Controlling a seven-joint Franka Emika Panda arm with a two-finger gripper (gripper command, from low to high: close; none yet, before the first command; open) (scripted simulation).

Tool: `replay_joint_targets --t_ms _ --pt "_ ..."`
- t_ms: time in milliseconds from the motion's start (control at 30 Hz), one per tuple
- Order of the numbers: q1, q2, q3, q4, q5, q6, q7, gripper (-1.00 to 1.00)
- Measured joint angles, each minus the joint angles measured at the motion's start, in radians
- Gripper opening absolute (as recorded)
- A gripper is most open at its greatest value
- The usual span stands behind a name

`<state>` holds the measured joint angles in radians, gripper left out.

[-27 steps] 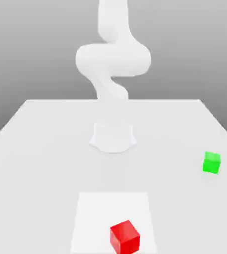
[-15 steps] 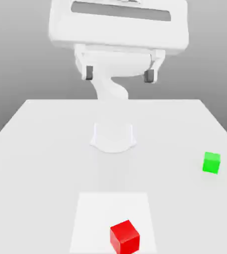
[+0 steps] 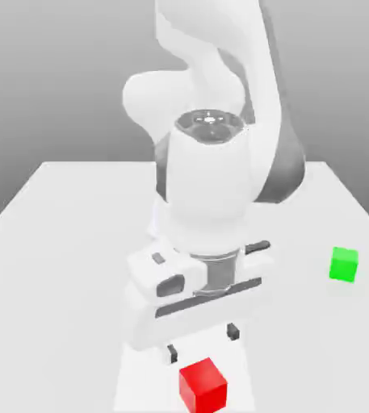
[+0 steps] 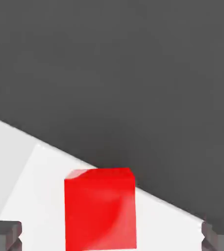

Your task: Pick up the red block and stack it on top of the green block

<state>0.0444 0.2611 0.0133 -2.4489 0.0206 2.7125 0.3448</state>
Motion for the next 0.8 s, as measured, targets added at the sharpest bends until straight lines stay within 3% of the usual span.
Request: replay_joint_targets --t_ms 133,167,400,600,800 --pt "0.003 0.109 -0.003 0.015 0.001 0.089 -0.003 0.0" --pt "0.009 0.13 -0.01 0.018 -0.006 0.109 0.002 -1.0" --pt "0.008 0.134 -0.009 0.019 -0.007 0.111 0.002 -1.0" --pt "0.004 -0.008 -0.005 -0.004 -0.005 -0.009 0.001 -1.0" --pt "0.161 -0.152 0.149 -0.108 0.028 -0.041 0.1 -1.0"
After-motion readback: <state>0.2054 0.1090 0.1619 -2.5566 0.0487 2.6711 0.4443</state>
